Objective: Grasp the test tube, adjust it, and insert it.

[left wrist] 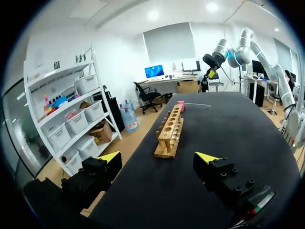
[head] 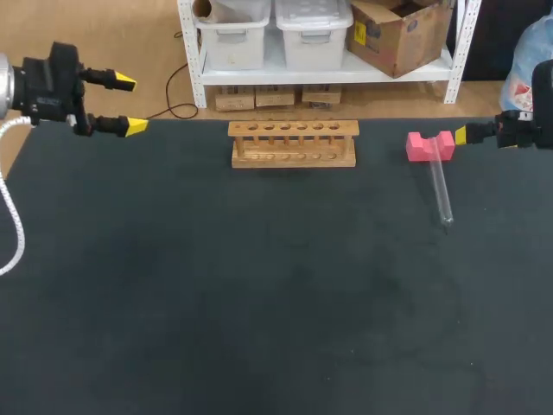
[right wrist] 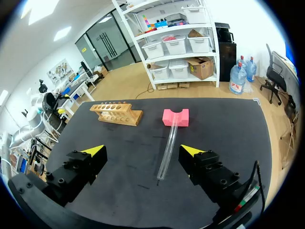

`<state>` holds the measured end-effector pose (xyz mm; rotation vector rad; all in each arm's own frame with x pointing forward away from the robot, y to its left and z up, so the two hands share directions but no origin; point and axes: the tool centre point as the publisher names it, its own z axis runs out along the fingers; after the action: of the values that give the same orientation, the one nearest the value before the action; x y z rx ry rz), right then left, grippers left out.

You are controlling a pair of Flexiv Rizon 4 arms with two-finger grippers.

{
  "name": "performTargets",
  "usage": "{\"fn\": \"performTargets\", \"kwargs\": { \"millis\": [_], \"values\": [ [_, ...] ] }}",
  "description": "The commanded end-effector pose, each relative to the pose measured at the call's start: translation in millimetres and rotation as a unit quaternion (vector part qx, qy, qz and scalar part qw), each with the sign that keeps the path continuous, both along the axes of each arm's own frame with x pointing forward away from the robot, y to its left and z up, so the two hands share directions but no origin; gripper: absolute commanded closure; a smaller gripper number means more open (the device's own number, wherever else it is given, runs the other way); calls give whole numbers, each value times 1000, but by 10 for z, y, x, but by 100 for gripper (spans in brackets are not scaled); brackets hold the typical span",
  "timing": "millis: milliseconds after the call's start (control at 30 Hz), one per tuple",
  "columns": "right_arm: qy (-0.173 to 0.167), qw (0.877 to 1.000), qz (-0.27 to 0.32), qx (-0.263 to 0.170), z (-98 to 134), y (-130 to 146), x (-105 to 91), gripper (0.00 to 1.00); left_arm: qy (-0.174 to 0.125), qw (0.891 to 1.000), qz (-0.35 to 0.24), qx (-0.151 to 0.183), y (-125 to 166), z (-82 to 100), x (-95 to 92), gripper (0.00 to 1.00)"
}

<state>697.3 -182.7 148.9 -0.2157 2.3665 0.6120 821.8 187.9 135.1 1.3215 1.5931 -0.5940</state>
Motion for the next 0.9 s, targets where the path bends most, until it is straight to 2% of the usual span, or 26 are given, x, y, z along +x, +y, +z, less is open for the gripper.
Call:
{"fn": "performTargets", "kwargs": {
  "millis": [33, 333, 533, 833, 900],
  "values": [
    [0, 1000, 0, -1, -1, -1, -1, 0, -6, 999, -38, -28, -104, -135, 185, 0],
    [0, 1000, 0, -1, -1, -1, -1, 0, -6, 997, -40, -60, -349, -185, 292, 0],
    [0, 1000, 0, -1, -1, -1, -1, 0, 10, 997, -41, -64, -476, -241, 252, 0],
    [0, 1000, 0, -1, -1, -1, -1, 0, 19, 997, -40, -66, -501, -238, 162, 0],
    [0, 1000, 0, -1, -1, -1, -1, 0, 32, 997, -46, -58, -500, -234, 134, 0]
  ]
}}
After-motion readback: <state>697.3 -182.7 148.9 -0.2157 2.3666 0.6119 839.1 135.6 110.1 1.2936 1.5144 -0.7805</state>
